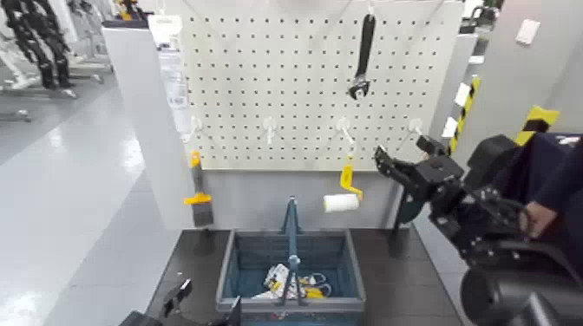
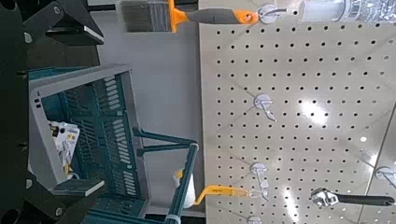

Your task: Put the black wrench into the crate.

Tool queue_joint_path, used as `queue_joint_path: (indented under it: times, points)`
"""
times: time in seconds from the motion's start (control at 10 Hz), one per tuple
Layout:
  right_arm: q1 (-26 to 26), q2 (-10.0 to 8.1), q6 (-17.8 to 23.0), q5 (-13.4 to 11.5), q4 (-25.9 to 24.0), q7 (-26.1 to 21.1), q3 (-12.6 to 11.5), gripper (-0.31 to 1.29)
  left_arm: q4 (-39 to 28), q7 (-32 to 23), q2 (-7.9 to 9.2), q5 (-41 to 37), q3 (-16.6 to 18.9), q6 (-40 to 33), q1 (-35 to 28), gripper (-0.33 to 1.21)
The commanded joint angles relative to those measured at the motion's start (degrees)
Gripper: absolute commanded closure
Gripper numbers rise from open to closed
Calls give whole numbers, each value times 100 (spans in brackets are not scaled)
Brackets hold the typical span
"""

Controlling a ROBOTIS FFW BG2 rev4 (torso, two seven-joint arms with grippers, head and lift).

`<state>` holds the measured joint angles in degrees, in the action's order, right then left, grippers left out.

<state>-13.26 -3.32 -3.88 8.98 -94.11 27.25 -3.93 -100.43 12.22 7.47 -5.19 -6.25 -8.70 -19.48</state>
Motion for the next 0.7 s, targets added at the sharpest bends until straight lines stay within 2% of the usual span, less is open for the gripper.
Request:
queue_joint_path:
  times: [0.1, 0.5, 0.7]
  points:
    - [-511, -108, -157, 113, 165, 176, 59, 17, 14, 0, 35, -26, -43, 9, 40, 21]
    - [-1170, -143, -193, 377, 552, 501, 129, 18, 23, 0, 88, -61, -105, 26, 93, 21]
    - [-1592, -178, -210, 535, 903, 791, 217, 18, 32, 0, 96, -61, -123, 26, 120, 21]
